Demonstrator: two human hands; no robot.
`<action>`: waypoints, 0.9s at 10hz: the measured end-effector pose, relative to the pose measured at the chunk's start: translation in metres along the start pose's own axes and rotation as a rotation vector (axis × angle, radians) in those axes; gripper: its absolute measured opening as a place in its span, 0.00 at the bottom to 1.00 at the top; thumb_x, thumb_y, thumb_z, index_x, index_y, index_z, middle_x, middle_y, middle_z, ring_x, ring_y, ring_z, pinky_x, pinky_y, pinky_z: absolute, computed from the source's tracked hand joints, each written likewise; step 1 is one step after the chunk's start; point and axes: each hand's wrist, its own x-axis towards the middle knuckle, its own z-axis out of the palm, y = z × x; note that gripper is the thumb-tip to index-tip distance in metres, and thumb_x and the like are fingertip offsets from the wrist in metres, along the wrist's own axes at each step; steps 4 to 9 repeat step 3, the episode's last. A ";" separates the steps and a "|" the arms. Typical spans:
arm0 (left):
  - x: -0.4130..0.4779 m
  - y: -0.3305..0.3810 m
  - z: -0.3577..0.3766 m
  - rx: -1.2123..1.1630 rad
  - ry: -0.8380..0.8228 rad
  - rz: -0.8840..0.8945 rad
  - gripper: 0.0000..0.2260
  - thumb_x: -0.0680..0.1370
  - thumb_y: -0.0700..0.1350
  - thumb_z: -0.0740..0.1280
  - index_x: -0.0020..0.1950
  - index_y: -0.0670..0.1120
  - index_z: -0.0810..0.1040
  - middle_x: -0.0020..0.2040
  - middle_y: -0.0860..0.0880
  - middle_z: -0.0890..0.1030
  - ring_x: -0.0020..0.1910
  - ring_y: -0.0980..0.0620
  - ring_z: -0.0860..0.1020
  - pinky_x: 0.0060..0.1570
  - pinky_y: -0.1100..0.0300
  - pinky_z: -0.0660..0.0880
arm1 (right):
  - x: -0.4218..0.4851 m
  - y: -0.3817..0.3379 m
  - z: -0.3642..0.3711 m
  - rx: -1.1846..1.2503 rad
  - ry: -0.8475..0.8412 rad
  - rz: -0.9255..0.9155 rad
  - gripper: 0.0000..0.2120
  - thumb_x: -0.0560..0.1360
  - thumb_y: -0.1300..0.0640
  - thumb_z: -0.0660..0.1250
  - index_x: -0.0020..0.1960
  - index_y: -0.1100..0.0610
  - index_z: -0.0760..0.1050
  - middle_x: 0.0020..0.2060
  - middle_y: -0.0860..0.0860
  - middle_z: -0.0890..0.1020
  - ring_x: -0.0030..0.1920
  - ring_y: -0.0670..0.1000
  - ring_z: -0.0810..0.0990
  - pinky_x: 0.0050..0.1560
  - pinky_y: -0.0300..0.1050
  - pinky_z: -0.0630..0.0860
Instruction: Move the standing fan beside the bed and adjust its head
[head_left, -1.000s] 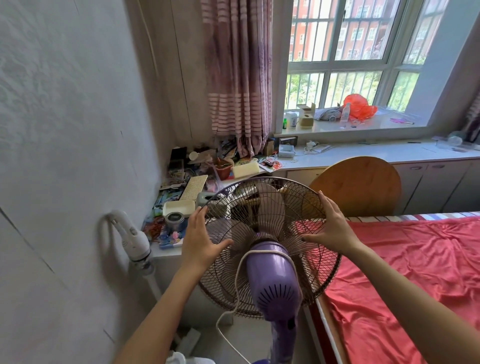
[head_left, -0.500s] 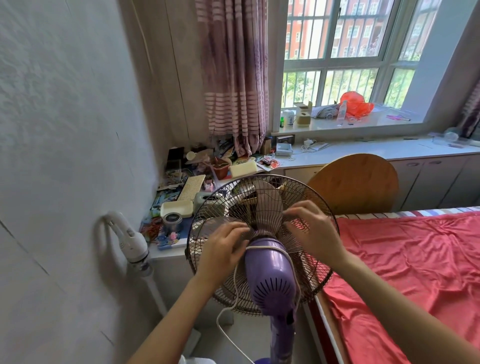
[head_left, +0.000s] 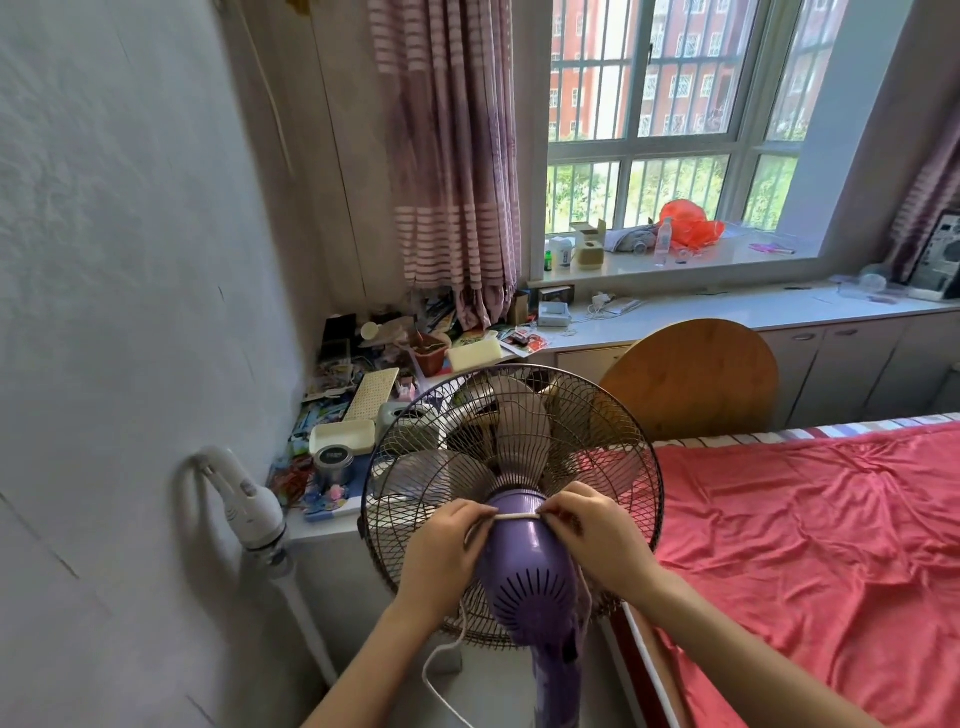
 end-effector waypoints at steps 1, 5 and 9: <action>0.003 0.001 -0.004 0.009 -0.072 -0.020 0.07 0.80 0.46 0.68 0.56 0.50 0.84 0.52 0.53 0.85 0.49 0.54 0.82 0.47 0.59 0.80 | -0.001 0.000 0.001 -0.003 -0.007 0.010 0.06 0.77 0.56 0.70 0.52 0.51 0.84 0.47 0.44 0.81 0.46 0.49 0.82 0.47 0.44 0.78; 0.037 0.015 -0.033 -0.167 -0.275 -0.155 0.18 0.78 0.49 0.72 0.68 0.49 0.78 0.61 0.54 0.83 0.58 0.59 0.80 0.62 0.61 0.77 | 0.024 -0.008 -0.018 0.105 -0.115 0.094 0.17 0.74 0.55 0.73 0.62 0.52 0.80 0.54 0.48 0.83 0.53 0.49 0.82 0.58 0.50 0.79; 0.037 0.015 -0.033 -0.167 -0.275 -0.155 0.18 0.78 0.49 0.72 0.68 0.49 0.78 0.61 0.54 0.83 0.58 0.59 0.80 0.62 0.61 0.77 | 0.024 -0.008 -0.018 0.105 -0.115 0.094 0.17 0.74 0.55 0.73 0.62 0.52 0.80 0.54 0.48 0.83 0.53 0.49 0.82 0.58 0.50 0.79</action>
